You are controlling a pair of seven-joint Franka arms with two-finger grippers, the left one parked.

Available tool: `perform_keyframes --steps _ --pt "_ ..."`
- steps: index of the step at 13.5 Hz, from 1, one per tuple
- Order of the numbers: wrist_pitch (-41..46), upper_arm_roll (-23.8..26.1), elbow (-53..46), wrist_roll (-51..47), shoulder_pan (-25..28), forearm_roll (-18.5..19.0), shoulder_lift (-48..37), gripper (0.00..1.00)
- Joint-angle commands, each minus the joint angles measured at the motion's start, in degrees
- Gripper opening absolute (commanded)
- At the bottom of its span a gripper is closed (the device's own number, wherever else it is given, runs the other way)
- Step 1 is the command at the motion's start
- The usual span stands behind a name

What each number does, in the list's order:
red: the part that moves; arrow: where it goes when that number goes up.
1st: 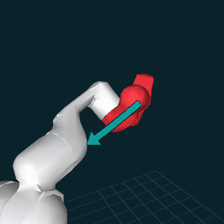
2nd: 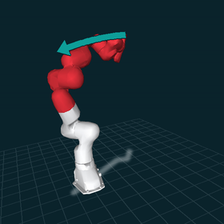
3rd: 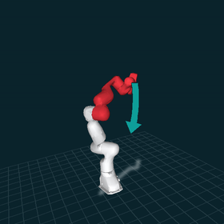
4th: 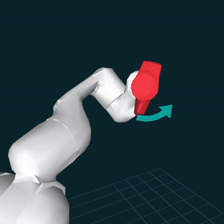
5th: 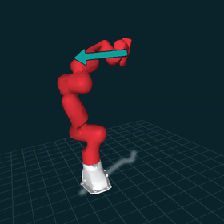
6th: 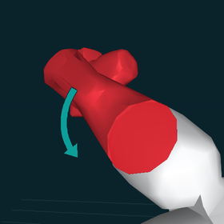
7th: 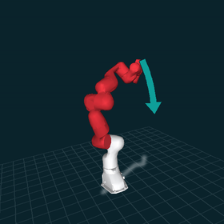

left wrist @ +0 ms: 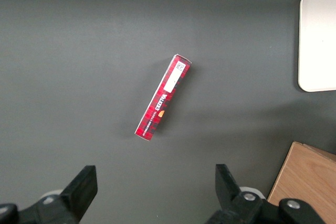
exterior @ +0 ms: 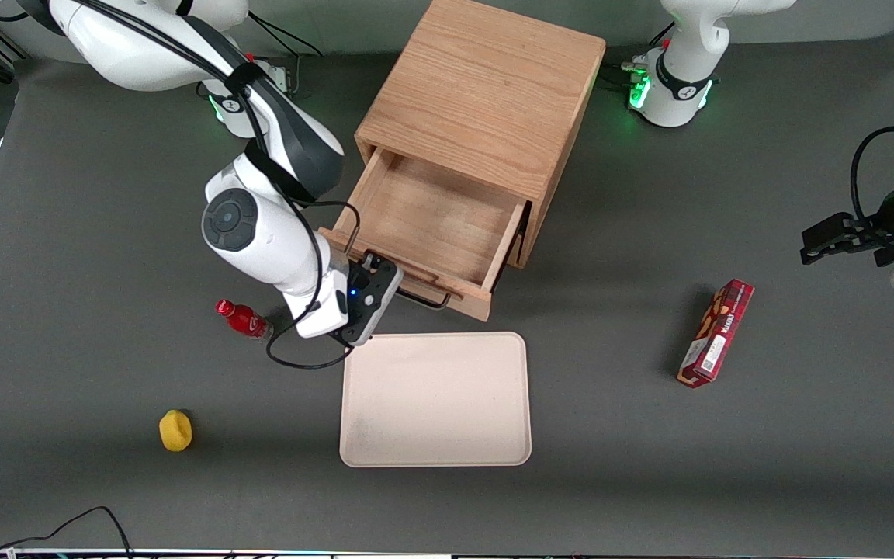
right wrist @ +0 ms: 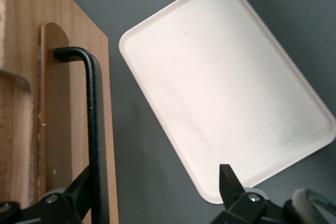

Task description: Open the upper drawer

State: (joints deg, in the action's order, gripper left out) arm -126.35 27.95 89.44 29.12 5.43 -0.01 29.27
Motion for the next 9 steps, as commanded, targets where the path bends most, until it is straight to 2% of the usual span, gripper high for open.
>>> perform_keyframes --steps 1,9 --pt "-0.7 -1.6 -2.3 1.7 0.3 0.9 1.0 1.0" --pt "-1.7 -5.0 -4.0 4.6 -0.3 0.5 1.2 1.0"
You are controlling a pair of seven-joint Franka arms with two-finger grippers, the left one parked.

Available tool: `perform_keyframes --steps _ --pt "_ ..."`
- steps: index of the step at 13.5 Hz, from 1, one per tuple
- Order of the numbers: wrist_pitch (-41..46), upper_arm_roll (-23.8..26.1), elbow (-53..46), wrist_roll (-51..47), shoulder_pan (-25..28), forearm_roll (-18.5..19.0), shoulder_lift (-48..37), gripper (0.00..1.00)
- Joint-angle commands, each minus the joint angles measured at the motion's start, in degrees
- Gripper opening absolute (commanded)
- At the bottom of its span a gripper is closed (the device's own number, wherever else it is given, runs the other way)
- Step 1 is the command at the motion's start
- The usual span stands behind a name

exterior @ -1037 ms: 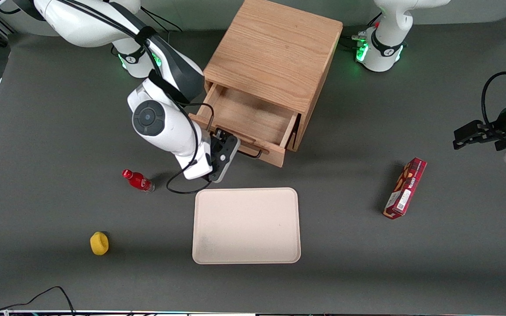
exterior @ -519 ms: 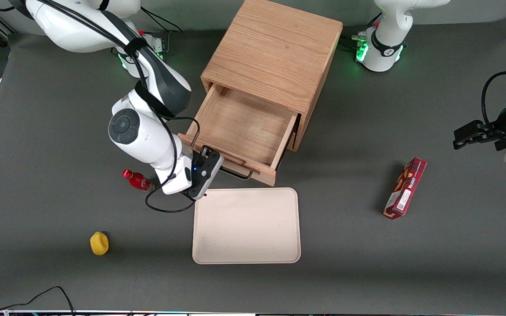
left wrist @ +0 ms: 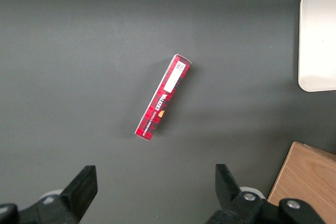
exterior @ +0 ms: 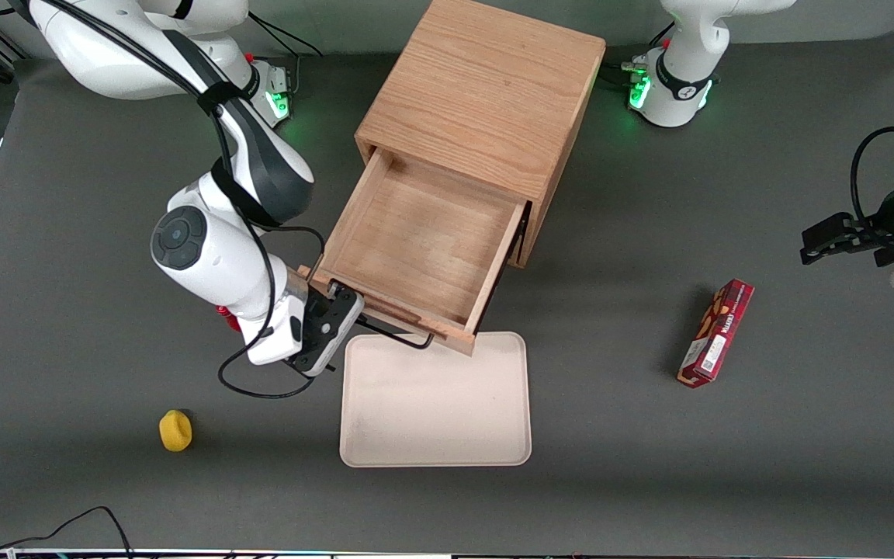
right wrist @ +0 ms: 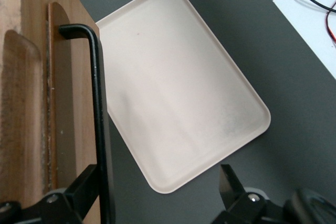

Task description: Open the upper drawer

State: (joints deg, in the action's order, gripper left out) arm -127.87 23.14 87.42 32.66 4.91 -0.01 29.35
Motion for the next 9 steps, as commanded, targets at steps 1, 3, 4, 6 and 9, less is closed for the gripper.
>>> perform_keyframes --steps 1,3,4,6,9 --pt "-0.2 -0.2 -2.1 1.0 0.1 0.1 1.2 1.0" --pt "-0.1 -0.3 -3.5 0.5 -0.3 -4.1 0.5 1.0" --pt "0.0 -0.3 -3.6 -0.3 -1.3 -7.6 -0.2 1.0" --pt "0.6 -0.3 -3.1 -1.3 -3.8 -14.9 -2.9 1.0" --pt "13.0 -1.5 -2.8 -11.8 -7.4 -17.4 -10.2 1.0"
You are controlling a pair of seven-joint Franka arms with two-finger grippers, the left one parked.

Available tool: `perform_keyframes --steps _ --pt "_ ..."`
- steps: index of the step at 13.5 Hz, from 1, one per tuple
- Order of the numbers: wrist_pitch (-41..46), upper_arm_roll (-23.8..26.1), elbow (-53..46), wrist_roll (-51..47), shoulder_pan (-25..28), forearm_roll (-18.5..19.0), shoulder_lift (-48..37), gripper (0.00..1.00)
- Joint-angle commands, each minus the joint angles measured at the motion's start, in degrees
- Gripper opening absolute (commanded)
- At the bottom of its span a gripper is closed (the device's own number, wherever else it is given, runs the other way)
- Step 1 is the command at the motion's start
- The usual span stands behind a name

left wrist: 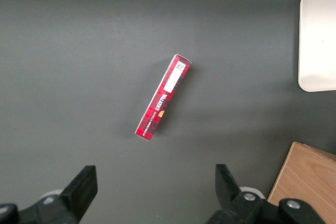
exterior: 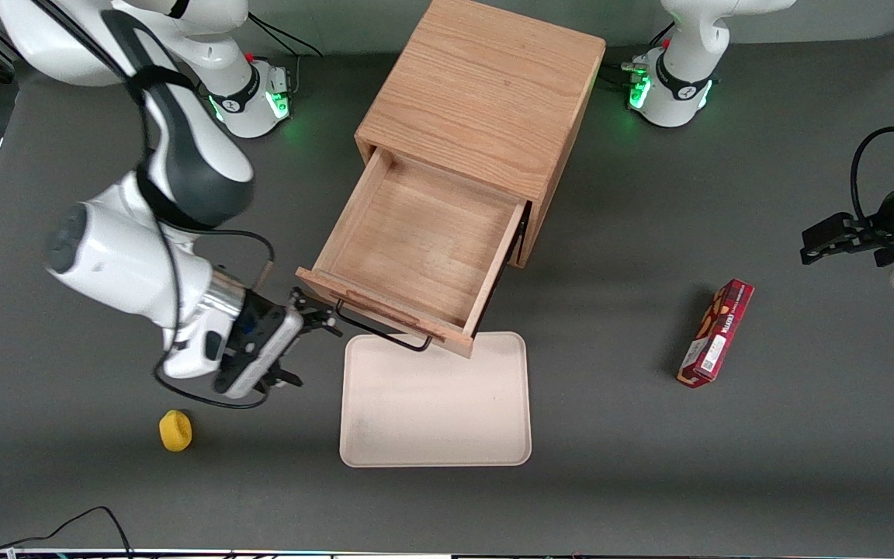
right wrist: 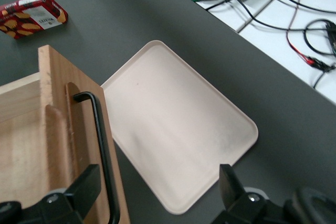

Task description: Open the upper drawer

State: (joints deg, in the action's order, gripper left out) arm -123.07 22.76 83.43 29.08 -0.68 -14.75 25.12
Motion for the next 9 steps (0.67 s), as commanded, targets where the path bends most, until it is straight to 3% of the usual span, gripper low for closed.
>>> perform_keyframes --steps 1,3,5,9 --pt "13.2 -3.1 1.5 -14.1 -2.3 -2.3 -9.3 1.0" --pt "24.4 -7.4 1.7 -23.1 -2.6 1.2 -15.4 1.0" --pt "33.0 -9.8 3.6 -31.2 -4.1 7.7 -20.3 1.0" --pt "36.6 -12.5 7.2 -33.4 -8.2 14.2 -26.0 1.0"
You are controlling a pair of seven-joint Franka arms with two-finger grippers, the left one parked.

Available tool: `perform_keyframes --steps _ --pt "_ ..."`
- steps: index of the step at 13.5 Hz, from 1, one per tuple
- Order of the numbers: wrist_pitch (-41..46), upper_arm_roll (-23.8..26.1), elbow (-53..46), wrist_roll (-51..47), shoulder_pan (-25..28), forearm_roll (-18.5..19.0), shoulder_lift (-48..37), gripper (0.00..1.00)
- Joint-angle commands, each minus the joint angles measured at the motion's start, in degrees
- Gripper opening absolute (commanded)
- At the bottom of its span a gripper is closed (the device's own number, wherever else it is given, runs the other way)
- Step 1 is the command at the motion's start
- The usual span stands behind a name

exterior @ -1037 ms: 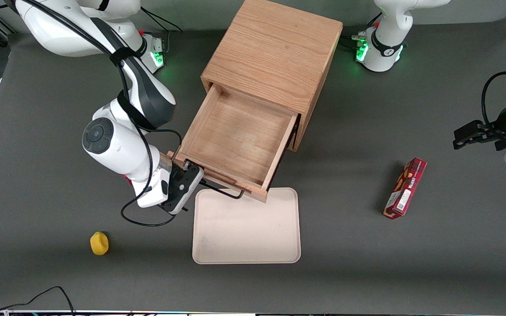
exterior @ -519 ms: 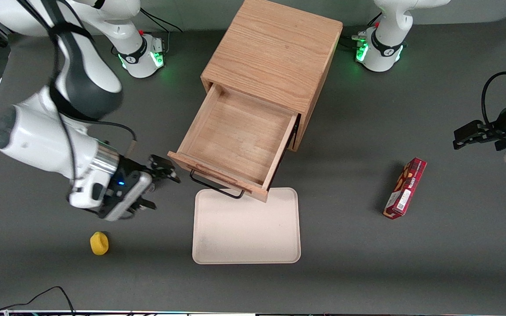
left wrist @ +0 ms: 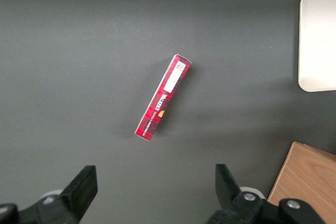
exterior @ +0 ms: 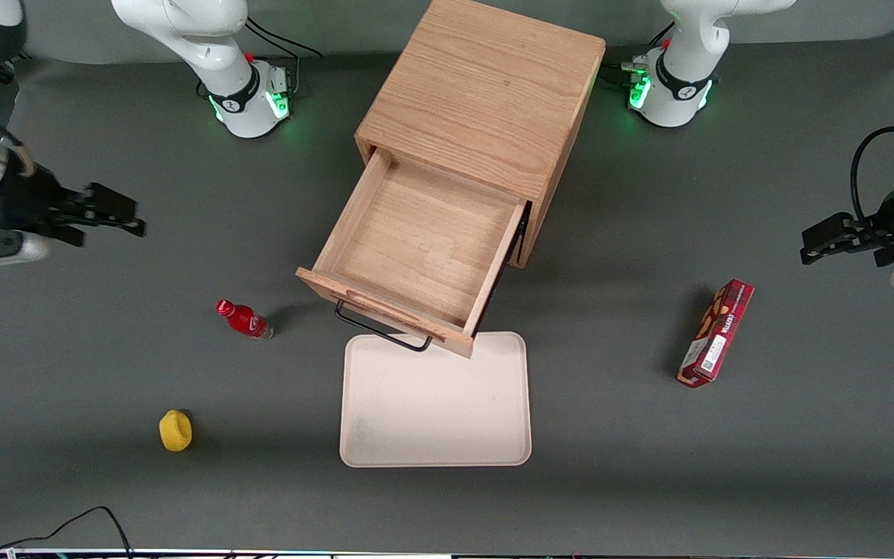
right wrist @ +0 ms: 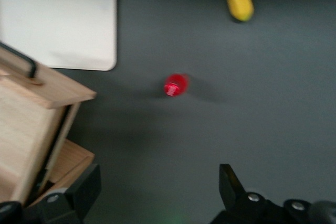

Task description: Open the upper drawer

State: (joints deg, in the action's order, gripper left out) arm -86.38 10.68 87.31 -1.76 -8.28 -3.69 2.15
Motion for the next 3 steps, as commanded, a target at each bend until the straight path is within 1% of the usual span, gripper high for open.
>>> perform_keyframes --steps 1,3 --pt "-0.1 -0.4 3.2 -2.6 -1.0 3.3 -2.9 1.0" --pt "-0.6 -0.5 3.1 -2.6 -1.1 3.2 -2.7 1.0"
